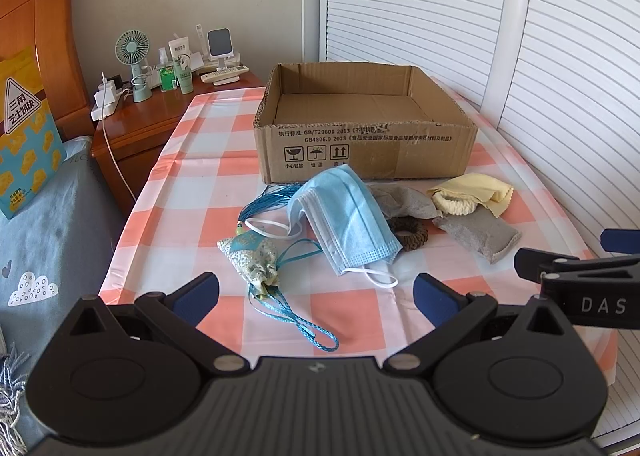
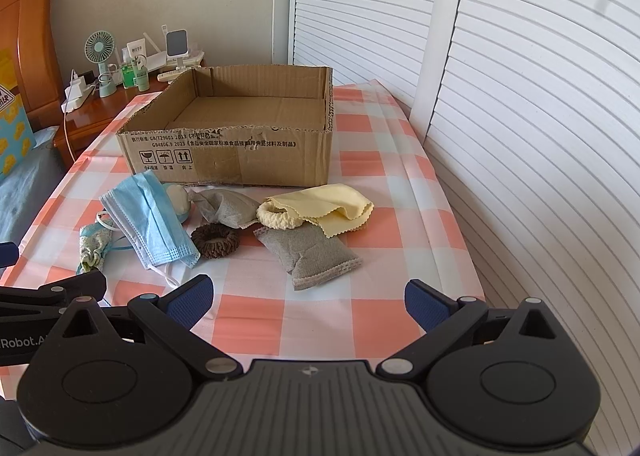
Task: Organize soft objects
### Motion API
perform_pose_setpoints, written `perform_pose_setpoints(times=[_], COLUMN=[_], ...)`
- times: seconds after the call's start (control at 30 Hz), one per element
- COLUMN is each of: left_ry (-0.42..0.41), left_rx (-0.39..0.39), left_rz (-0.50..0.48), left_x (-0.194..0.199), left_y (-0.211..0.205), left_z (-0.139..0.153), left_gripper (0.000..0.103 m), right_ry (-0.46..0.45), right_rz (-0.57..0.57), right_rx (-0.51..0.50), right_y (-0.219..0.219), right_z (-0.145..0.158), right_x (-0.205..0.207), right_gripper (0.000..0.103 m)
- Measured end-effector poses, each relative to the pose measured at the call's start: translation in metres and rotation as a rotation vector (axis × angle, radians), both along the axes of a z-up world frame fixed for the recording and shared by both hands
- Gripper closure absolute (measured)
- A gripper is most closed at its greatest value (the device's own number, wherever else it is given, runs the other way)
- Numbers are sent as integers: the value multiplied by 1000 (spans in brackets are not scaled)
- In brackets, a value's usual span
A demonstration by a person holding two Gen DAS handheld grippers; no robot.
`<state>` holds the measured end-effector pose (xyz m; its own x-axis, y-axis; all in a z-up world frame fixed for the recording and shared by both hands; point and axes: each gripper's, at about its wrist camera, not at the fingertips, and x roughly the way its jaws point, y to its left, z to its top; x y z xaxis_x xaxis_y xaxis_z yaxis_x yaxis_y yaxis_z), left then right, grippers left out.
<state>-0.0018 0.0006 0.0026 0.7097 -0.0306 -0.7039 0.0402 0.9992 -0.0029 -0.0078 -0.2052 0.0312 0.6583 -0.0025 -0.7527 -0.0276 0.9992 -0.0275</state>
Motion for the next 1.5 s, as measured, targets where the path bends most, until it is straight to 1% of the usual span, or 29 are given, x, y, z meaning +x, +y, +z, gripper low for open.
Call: perform_pose_setpoints(times=[0.6,0.73,0.97,1.27,1.4,1.5], left_ry=[-18,-28,-55,-82,-67,-41], left_rx=[-2,-14,-3,14,26,31], left_rz=[-23,-52,-113,-200,-214,-207], left_x=[4,6,9,11,12,15], left_y=[-1,0,-1,4,11,18], left_z=[0,0,1,-6,-17,-29], left_gripper=[1,1,1,1,1,1], right_ry=[-10,-13,-16,-33,-46,-48], right_rz=[5,12,35,107,159,186], right_rx=[-2,-10,-33,-20,-1,-12], right_y=[-1,0,4,8,8,8], right_z=[3,4,1,-3,-7,-13], right_x=[2,6,12,19,21,23], right_gripper=[0,0,0,0,0,0])
